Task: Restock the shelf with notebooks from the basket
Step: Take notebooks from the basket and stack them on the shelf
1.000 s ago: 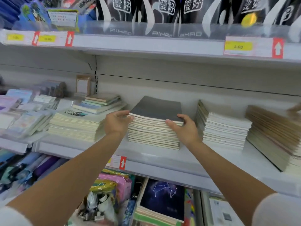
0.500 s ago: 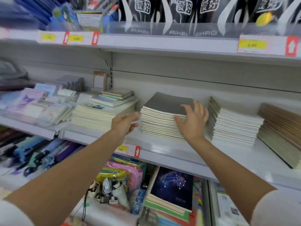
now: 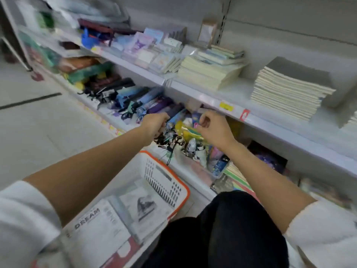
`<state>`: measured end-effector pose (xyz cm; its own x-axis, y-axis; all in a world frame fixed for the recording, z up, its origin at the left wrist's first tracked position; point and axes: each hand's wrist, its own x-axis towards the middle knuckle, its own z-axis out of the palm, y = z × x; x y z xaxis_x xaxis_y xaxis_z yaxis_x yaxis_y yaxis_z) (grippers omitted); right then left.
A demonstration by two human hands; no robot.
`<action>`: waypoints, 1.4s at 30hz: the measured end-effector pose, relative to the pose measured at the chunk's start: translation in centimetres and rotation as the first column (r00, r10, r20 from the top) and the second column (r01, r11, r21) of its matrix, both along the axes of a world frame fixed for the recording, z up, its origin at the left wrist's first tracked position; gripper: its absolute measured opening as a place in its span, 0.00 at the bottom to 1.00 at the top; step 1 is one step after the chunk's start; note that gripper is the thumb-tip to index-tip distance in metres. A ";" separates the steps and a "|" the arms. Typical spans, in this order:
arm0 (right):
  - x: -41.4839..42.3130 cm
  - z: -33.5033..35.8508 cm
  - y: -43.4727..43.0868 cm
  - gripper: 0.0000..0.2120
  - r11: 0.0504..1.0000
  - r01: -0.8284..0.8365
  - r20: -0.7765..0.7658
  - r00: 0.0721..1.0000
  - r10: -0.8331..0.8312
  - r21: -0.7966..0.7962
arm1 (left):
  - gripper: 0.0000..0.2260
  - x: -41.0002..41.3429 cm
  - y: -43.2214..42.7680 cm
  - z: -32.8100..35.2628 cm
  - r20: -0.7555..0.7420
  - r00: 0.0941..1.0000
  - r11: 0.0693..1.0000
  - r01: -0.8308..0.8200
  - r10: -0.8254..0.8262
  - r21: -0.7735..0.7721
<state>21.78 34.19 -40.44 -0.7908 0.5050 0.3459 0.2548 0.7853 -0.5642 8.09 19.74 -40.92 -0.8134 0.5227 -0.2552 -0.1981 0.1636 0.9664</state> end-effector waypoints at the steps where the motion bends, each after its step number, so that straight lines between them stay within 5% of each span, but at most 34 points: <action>1: -1.0 -1.3 -1.4 0.05 0.999 -0.045 0.044 0.998 0.046 -0.018 | 0.14 -0.3 -1.8 -1.3 0.021 0.999 0.999 -0.037 0.038 -0.029; 4: -3.3 -5.7 -5.6 0.03 0.979 -0.153 0.185 0.967 0.177 -0.137 | 0.08 -1.0 -6.6 -5.3 0.108 0.989 0.991 -0.089 0.099 -0.097; 9: -5.8 -13.6 -9.8 0.19 0.919 -0.199 0.371 0.869 0.326 -0.340 | 0.08 -1.8 -12.9 -12.8 0.276 0.930 0.962 -0.192 0.240 -0.192; 16: -6.0 -20.6 -11.8 0.24 0.910 -0.185 0.591 0.709 0.386 -0.372 | 0.06 -1.9 -18.7 -22.3 0.411 0.811 0.893 -0.279 0.416 -0.354; 22: -4.5 -26.0 -14.1 0.22 0.869 -0.123 0.647 0.620 0.444 -0.479 | 0.05 -1.2 -22.5 -29.5 0.444 0.739 0.812 -0.234 0.506 -0.535; 27: -5.6 -28.3 -14.3 0.19 0.858 -0.104 0.644 0.617 0.452 -0.503 | 0.10 0.1 -25.2 -33.1 0.285 0.824 0.639 -0.117 0.490 -0.760; 30: -6.3 -29.1 -14.5 0.16 0.861 -0.074 0.643 0.632 0.432 -0.504 | 0.22 0.5 -27.2 -35.3 0.256 0.868 0.513 0.001 0.425 -0.858; 32: -6.6 -29.8 -14.8 0.15 0.861 -0.052 0.645 0.640 0.417 -0.505 | 0.25 1.1 -27.1 -34.6 0.312 0.846 0.546 0.029 0.433 -0.837; 34: -6.8 -30.6 -15.1 0.14 0.853 -0.032 0.652 0.631 0.421 -0.521 | 0.17 1.8 -26.8 -34.0 0.385 0.806 0.586 0.060 0.449 -0.808; 36: -6.9 -31.3 -15.4 0.17 0.836 -0.018 0.660 0.605 0.446 -0.548 | 0.10 1.6 -27.0 -34.7 0.357 0.817 0.601 0.015 0.453 -0.799; 39: -7.0 -32.1 -15.8 0.22 0.812 -0.010 0.666 0.566 0.486 -0.583 | 0.20 0.6 -29.4 -39.2 0.295 0.833 0.570 -0.030 0.468 -0.821; 42: -6.9 -32.9 -16.0 0.22 0.812 0.006 0.686 0.538 0.489 -0.583 | 0.14 0.7 -29.3 -39.1 0.277 0.836 0.564 -0.046 0.473 -0.824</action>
<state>14.83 18.16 -73.36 -0.7141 0.1331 -0.6872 0.6171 0.5831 -0.5283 8.83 -9.54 -80.02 -0.5649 -0.2624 -0.7823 -0.7012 0.6524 0.2875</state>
